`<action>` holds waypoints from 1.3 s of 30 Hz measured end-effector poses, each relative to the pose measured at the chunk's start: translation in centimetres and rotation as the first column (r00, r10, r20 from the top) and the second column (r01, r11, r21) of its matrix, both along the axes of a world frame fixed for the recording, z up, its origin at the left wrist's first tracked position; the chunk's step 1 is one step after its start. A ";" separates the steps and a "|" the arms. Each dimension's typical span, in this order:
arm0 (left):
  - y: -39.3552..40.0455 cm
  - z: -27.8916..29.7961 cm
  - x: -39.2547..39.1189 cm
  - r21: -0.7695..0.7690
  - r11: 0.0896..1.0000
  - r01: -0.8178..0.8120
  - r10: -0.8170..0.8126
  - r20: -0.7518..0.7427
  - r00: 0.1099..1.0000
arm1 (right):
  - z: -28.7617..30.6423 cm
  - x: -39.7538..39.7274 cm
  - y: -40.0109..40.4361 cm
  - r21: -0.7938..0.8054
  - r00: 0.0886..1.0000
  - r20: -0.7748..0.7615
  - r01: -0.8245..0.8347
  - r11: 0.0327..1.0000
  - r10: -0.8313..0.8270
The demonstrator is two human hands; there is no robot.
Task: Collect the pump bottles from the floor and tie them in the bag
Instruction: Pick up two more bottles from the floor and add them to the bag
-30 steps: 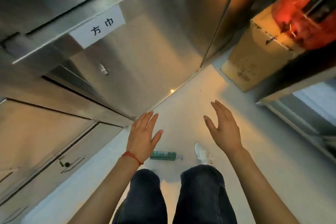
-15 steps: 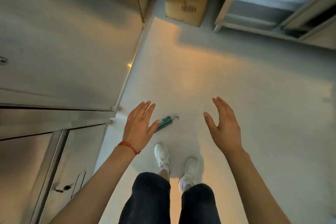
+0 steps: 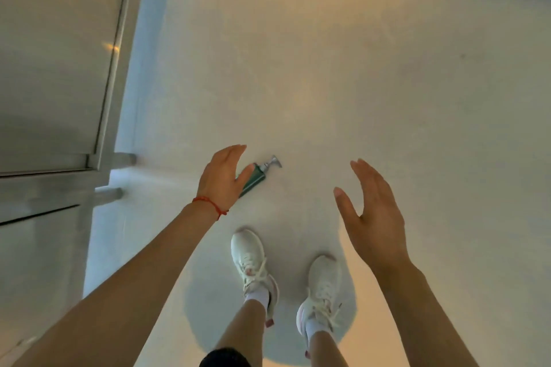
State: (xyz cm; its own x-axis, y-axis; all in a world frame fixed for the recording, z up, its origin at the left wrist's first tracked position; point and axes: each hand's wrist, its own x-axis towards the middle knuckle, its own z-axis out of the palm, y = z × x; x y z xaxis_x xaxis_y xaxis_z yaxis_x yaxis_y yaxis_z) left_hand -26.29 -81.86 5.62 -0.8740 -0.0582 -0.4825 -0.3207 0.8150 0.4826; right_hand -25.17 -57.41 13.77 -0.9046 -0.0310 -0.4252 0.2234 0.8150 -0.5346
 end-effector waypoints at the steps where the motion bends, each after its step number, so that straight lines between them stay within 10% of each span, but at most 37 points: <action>1: 0.0 -2.9 -0.2 -0.005 1.000 -0.003 0.003 0.028 1.000 | -2.6 0.1 0.1 -0.002 1.000 0.002 -0.011 1.000 0.011; 9: -0.7 -20.3 0.6 -0.183 0.966 0.182 -0.118 0.316 0.941 | -18.2 2.6 1.3 0.017 0.996 0.012 -0.094 0.995 0.094; 18: -1.2 -24.2 1.7 -0.133 0.987 0.095 -0.055 0.275 0.960 | -22.1 3.7 1.1 -0.006 0.996 0.026 -0.087 0.996 0.087; 22: -1.2 -19.9 1.6 0.047 0.963 -0.264 0.241 0.282 0.929 | -20.3 3.2 0.6 0.000 0.994 0.031 -0.105 0.995 0.105; 27: -1.1 -9.6 2.5 0.379 0.633 -0.675 0.541 0.407 0.736 | -13.2 2.1 -1.1 0.002 0.993 0.019 -0.115 0.993 0.115; 39: -4.8 19.3 4.0 0.640 0.247 -0.727 0.726 0.375 0.576 | 12.9 -3.2 -9.4 0.037 0.899 -0.156 -0.408 0.912 0.408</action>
